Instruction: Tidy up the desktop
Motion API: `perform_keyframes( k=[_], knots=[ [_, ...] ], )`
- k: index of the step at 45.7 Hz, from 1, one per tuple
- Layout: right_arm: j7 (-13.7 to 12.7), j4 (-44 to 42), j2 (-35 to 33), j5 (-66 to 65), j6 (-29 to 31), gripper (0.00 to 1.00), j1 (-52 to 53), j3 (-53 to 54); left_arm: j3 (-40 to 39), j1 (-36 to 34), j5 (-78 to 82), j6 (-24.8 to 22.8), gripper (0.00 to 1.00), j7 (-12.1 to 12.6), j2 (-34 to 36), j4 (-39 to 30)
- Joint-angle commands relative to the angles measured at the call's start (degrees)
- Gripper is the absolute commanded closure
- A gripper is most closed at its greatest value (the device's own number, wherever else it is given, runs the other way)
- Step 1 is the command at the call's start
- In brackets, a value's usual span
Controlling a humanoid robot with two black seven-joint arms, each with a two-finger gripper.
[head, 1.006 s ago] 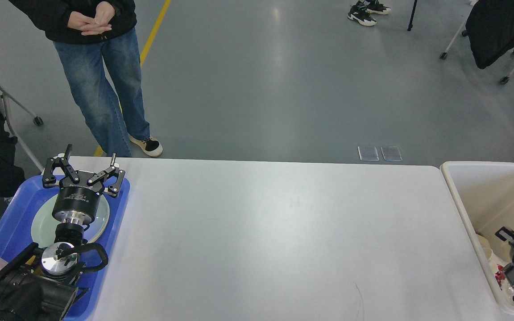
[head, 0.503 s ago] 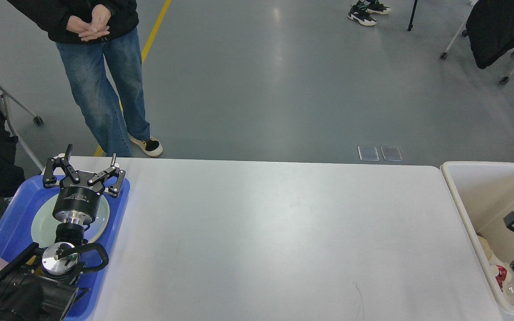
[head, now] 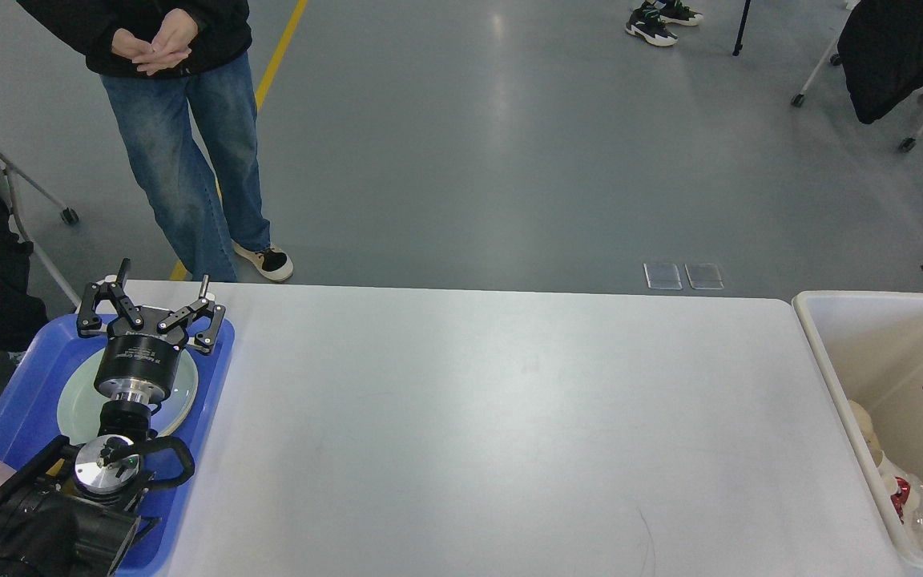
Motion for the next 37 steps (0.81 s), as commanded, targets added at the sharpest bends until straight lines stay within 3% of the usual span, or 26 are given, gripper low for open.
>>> perform_keyframes(
  k=[1, 14, 19, 22, 28, 37],
  knots=[
    [0.2, 6.7, -2.2, -0.1, -0.4, 0.00, 3.4, 13.0, 0.0, 0.0, 0.0, 0.0, 0.04, 0.0, -0.1, 0.0],
    [0.3, 25.6, -2.5, -0.2, 0.1, 0.00, 1.0, 42.4, 0.0, 0.0, 0.0, -0.1, 0.04, 0.0, 0.0, 0.0],
    [1.7, 33.5, -1.1, -0.3, 1.2, 0.00, -6.0, 57.1, 0.0, 0.0, 0.0, -0.1, 0.04, 0.0, 0.0, 0.1],
    [4.6, 36.6, 2.8, -1.4, 3.2, 0.00, -10.7, 65.4, 0.0, 0.0, 0.0, -0.1, 0.04, 0.0, 0.0, 0.0],
    [13.0, 41.8, 7.2, -11.7, 8.0, 0.00, -19.5, 74.3, 0.0, 0.0, 0.0, -0.1, 0.04, 0.0, 0.0, 0.1],
    [20.4, 46.6, 11.2, -18.5, 9.2, 0.00, -28.3, 78.5, 0.0, 0.0, 0.0, -0.1, 0.04, 0.0, 0.0, 0.0]
  ],
)
